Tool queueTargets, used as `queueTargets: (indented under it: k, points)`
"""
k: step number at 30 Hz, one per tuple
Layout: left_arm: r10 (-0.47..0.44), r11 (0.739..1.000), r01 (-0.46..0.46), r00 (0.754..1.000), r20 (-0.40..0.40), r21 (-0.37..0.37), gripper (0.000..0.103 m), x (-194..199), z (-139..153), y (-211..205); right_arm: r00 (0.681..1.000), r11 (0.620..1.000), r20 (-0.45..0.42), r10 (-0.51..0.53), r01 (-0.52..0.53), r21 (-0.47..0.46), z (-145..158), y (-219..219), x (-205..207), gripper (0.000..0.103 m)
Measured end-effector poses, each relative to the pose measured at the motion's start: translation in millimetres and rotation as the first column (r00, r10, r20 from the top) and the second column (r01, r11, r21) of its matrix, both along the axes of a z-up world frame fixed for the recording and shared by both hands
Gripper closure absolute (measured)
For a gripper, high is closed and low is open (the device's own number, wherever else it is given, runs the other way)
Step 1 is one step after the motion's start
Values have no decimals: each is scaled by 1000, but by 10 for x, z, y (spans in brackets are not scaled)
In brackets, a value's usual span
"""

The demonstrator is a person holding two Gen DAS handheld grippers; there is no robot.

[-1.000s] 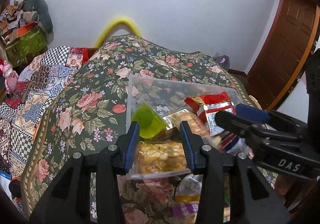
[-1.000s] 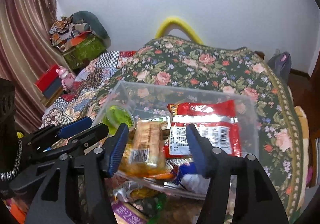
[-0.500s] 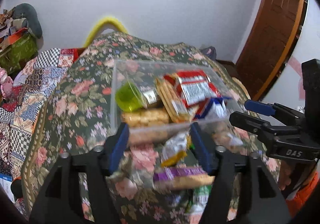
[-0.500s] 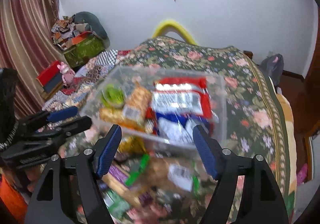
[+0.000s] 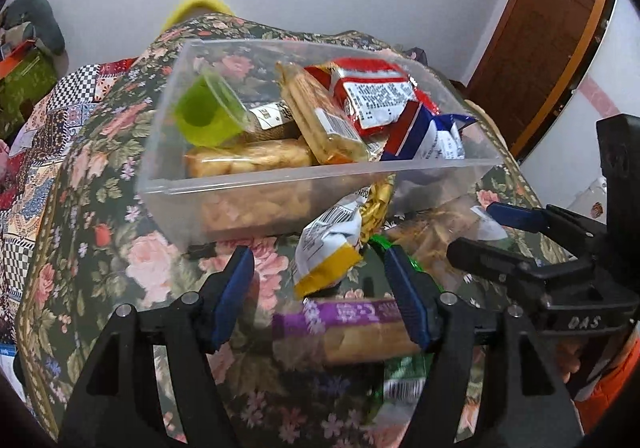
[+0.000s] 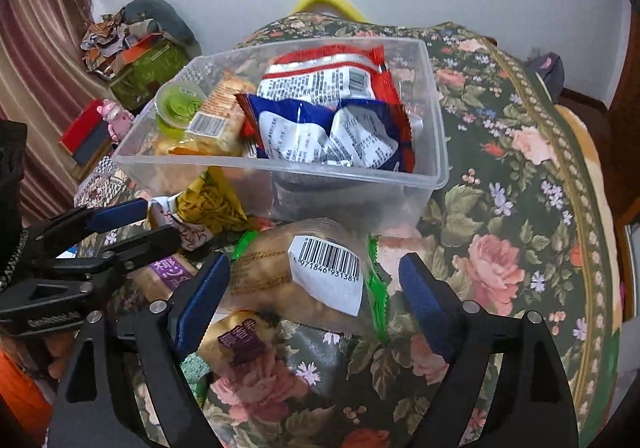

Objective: Organize snacks
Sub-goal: 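Grasp the yellow-white chip bag with the left tool while the right tool grasps the clear zip bag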

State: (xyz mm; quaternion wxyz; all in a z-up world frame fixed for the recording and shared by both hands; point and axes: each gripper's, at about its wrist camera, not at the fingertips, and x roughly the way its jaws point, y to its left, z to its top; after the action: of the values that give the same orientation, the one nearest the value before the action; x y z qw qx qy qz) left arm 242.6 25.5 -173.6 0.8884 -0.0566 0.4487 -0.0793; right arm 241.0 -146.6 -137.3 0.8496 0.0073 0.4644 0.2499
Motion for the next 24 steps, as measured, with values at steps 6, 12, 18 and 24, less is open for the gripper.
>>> queueTargets:
  k: [6, 12, 18, 24]
  points:
    - [-3, 1000, 3, 1000, 3, 23, 37, 153, -104, -95, 999, 1000, -42, 12, -11, 20, -122, 62, 15, 14]
    - [-6, 1000, 7, 1000, -22, 9, 51, 193, -240, -116, 996, 998, -87, 8, -3, 55, -198, 41, 12, 9]
    - [-21, 998, 21, 1000, 3, 54, 71, 88, -238, -163, 997, 998, -72, 27, -23, 60, -132, 46, -42, 20]
    - [-21, 996, 18, 999, 37, 85, 77, -102, -113, -98, 998, 997, -60, 30, -26, 70, -116, 9, -117, 41]
